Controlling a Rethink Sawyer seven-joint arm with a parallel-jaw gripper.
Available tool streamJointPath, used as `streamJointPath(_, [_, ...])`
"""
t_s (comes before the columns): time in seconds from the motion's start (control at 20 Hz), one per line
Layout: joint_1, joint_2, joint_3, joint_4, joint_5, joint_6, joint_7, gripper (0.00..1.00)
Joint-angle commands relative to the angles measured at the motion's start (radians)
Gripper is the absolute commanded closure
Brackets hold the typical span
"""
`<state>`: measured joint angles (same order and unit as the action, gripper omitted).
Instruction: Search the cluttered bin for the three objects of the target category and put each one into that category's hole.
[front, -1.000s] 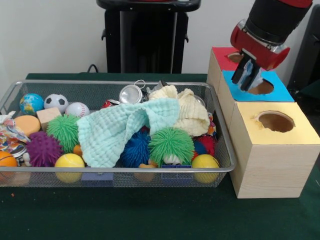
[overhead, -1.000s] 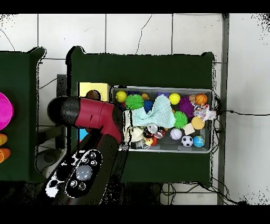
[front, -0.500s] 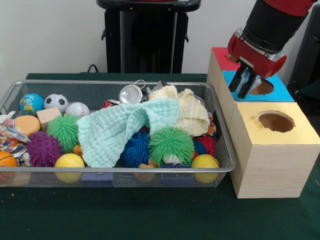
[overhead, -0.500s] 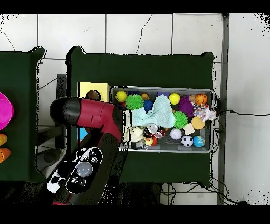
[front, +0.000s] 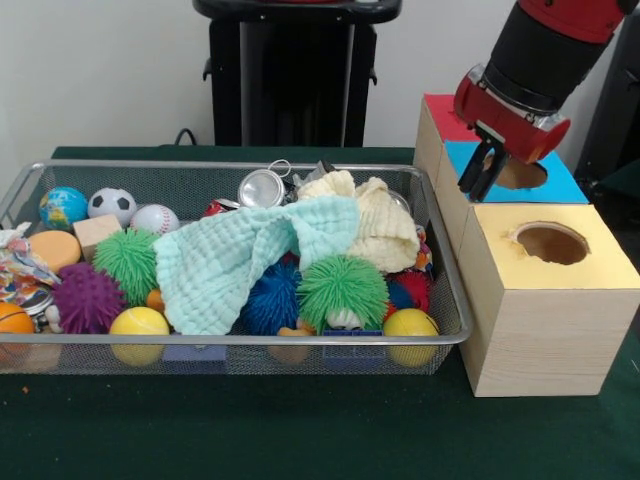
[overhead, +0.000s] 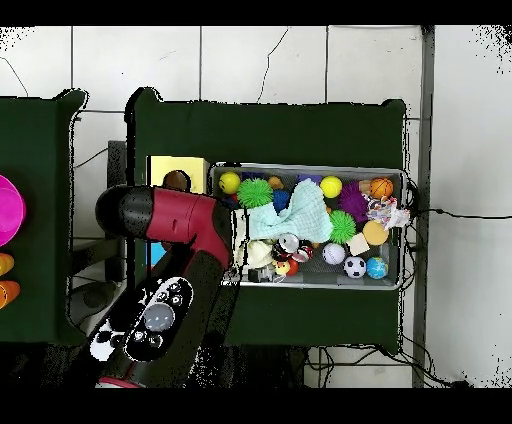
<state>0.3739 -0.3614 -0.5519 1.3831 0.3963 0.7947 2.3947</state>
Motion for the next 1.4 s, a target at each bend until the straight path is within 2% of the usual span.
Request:
streamJointPath(0.05, [0.008, 0.052, 0.033, 0.005, 0.037, 0.042, 0.310, 1.00])
streamJointPath(0.4, [0.004, 0.051, 0.028, 0.000, 0.035, 0.049, 0.294, 1.00])
streamJointPath(0.55, [-0.050, 0.029, 0.050, 0.038, 0.008, -0.010, 0.185, 1.00])
streamJointPath(0.8, [-0.223, -0.107, 0.165, 0.219, -0.053, -0.199, -0.110, 1.00])
streamJointPath(1.0, [-0.368, -0.241, 0.274, 0.335, -0.095, -0.265, -0.285, 1.00])
streamJointPath(1.2, [-0.552, -0.338, 0.407, 0.437, -0.154, -0.313, -0.405, 1.00])
streamJointPath(1.35, [-0.700, -0.371, 0.509, 0.485, -0.225, -0.347, -0.471, 1.00])
streamJointPath(1.4, [-0.728, -0.372, 0.524, 0.487, -0.260, -0.354, -0.473, 1.00])
